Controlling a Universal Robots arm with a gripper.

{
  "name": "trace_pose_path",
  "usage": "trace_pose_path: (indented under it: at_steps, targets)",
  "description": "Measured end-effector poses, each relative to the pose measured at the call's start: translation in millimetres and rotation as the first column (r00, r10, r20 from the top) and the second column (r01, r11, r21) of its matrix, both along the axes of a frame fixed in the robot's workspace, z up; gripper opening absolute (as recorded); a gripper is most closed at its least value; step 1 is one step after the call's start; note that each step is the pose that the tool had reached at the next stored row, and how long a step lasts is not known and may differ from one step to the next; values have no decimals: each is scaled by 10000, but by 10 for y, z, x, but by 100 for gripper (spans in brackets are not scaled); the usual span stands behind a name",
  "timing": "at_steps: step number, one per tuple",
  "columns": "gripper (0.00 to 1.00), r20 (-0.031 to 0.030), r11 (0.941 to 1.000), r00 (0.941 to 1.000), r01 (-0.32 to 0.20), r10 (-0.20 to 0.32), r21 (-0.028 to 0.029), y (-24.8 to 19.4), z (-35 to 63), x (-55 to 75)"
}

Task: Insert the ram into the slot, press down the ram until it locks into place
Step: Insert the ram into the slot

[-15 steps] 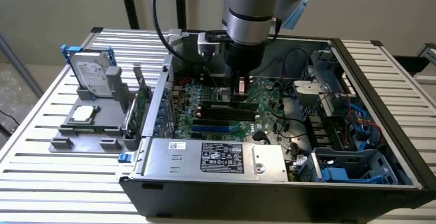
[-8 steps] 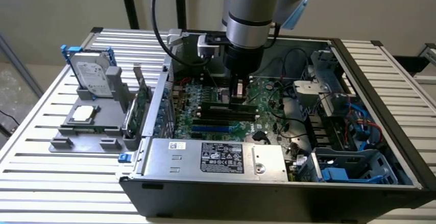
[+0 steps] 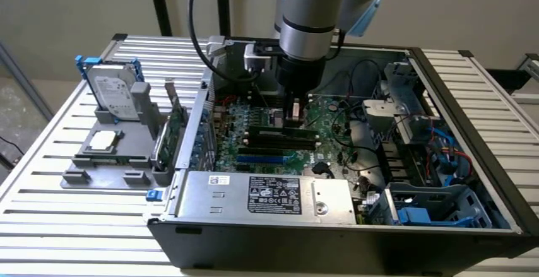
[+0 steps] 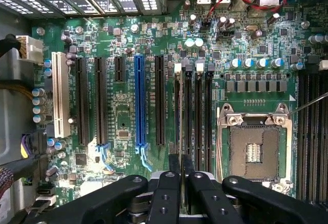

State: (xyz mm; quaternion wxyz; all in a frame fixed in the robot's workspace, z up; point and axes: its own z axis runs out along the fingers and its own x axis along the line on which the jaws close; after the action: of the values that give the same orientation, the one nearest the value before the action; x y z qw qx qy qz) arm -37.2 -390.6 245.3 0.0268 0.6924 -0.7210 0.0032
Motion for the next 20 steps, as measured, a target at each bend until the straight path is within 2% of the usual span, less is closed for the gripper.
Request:
trace_pose_path:
  at_steps: [4, 7, 20]
  targets:
    - [13, 0, 10000, 10000, -29, 29, 0, 19, -40, 0]
    - [13, 0, 10000, 10000, -86, 86, -21, 36, -56, 0]
    - [13, -5, 9990, 9992, -411, 411, -195, 44, -83, 26]
